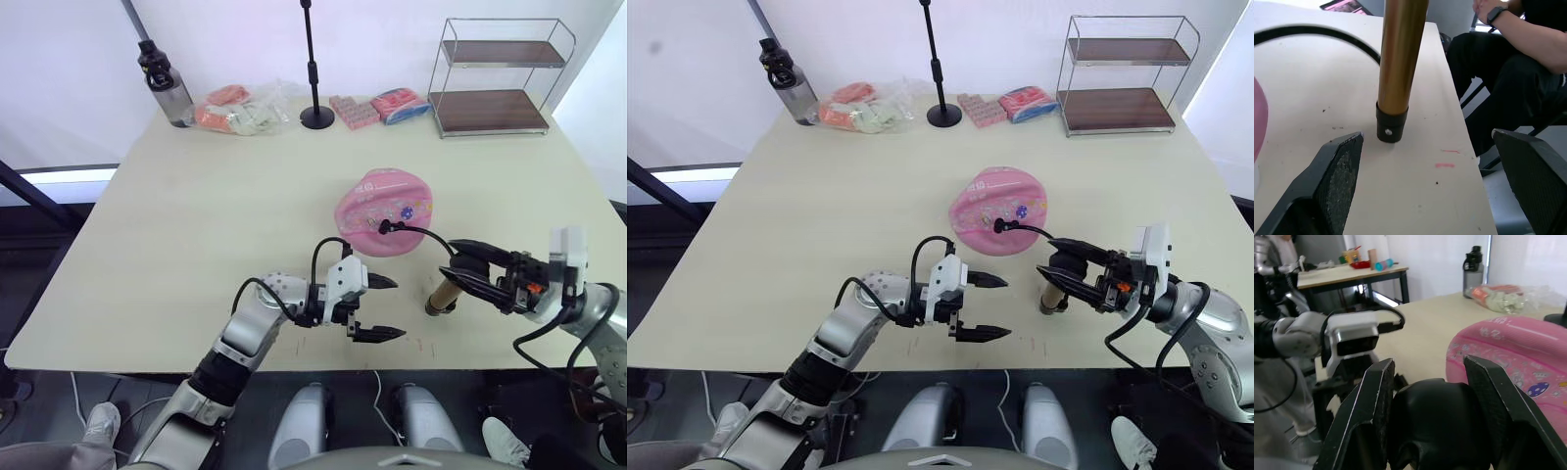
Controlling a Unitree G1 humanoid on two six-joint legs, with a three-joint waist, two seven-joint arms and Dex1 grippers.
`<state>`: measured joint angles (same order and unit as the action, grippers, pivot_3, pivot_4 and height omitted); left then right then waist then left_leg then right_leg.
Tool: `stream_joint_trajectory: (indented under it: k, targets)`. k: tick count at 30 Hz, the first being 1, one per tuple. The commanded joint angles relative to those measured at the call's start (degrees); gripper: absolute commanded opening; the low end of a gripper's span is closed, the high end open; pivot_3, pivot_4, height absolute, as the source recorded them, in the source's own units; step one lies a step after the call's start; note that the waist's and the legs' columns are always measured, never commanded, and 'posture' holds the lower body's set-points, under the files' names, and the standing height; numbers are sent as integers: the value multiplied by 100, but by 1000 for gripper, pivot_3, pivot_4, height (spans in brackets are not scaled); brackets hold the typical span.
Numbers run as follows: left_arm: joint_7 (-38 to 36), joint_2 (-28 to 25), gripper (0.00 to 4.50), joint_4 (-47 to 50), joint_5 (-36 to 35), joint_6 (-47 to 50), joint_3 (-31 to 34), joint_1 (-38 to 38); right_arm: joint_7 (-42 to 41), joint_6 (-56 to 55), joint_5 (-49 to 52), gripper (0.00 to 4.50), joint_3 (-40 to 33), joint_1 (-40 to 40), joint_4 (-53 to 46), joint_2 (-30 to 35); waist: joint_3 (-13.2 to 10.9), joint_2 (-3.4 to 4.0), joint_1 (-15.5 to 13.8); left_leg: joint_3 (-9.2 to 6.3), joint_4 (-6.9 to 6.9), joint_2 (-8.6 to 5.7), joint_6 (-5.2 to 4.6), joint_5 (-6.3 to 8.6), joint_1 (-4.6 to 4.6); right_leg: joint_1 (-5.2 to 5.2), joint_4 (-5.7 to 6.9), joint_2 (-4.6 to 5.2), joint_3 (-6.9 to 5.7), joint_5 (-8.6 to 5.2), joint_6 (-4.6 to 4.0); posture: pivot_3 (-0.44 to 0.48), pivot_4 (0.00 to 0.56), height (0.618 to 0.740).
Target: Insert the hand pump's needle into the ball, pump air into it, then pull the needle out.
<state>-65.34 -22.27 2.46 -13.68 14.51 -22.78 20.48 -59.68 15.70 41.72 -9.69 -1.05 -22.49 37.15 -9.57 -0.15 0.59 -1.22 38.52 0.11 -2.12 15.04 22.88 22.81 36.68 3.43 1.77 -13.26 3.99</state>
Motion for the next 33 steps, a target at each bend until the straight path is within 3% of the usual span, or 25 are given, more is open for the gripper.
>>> stream_joint_trajectory:
  k: [1, 16, 22, 27, 33]
  targets:
    - [-277, -14, 4463, -86, 19, -103, -138, 216, -436, -339, -107, 1749, -33, 125, 299, 17, -1, -2, -1, 0, 0, -1, 0, 0, 0, 0, 0, 0, 0, 0, 0, 0, 150, 740]
    - [-76, 1105, 4463, -1934, 728, -835, -557, 1180, -484, -257, -336, 1749, -39, 467, 1345, -44, 1, -23, 0, 1, 14, -5, 0, 0, -11, -15, 1, 0, -1, 5, 4, 0, 150, 740]
    - [411, 1665, 4463, -2870, 1177, -1158, -684, 1339, -451, -299, -353, 1749, -39, 457, 1295, -56, 0, -28, -3, 0, 17, -4, 0, 0, -11, -15, 4, 0, -1, 6, 5, 0, 150, 740]
    - [1251, 2156, 4463, -3993, 1696, -1790, -717, 1457, -382, -286, -352, 1749, -16, 415, 1179, -87, 1, -34, -24, -2, 22, -5, 0, 0, -9, -16, 5, 1, -2, 6, 6, 0, 150, 740]
    - [1611, 2576, 4463, -5048, 1922, -2429, -598, 1650, -357, -242, -332, 1749, -10, 438, 1136, -64, 1, -39, -36, -5, 23, -5, 0, 0, -9, -16, 5, 2, -6, 6, 6, 0, 150, 740]
